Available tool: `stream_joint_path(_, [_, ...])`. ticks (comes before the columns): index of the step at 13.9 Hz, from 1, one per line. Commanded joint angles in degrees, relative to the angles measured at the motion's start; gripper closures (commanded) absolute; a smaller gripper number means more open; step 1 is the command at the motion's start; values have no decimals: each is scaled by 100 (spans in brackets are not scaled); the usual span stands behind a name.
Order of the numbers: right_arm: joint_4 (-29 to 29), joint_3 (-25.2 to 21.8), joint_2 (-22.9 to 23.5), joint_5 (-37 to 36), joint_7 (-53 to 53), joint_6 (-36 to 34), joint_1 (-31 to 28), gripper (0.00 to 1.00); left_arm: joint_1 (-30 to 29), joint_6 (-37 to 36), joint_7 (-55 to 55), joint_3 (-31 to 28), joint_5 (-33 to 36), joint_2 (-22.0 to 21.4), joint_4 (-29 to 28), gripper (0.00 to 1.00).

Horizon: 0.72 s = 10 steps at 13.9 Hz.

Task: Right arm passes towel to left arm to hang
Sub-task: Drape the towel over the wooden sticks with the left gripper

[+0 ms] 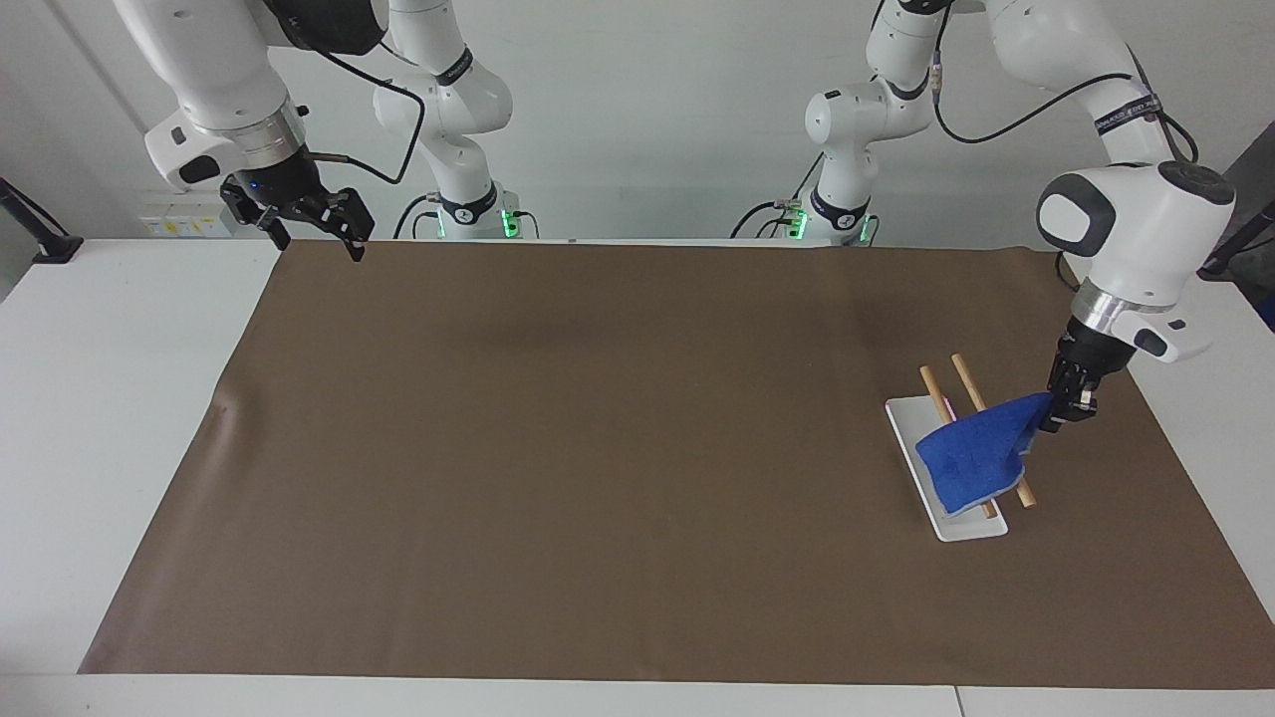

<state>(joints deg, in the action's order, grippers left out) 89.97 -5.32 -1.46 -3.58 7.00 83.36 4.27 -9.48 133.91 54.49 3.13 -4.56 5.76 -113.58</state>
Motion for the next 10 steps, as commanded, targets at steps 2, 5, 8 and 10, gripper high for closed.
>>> stream_joint_path(2, [187, 5, -152, 112, -173, 120, -58, 0, -1, -49, -105, -15, -98, -338, -480, 97])
stream_joint_path(5, [187, 5, -152, 112, -173, 120, -58, 0, -1, 4, -183, -15, -98, -426, -682, 93])
stream_joint_path(8, [187, 5, -152, 112, -173, 120, -58, 0, -1, 170, -202, -23, -98, -488, -858, 87])
stream_joint_path(10, [187, 5, -152, 112, -173, 120, -58, 0, -10, 337, -193, -23, -107, -488, -894, 68])
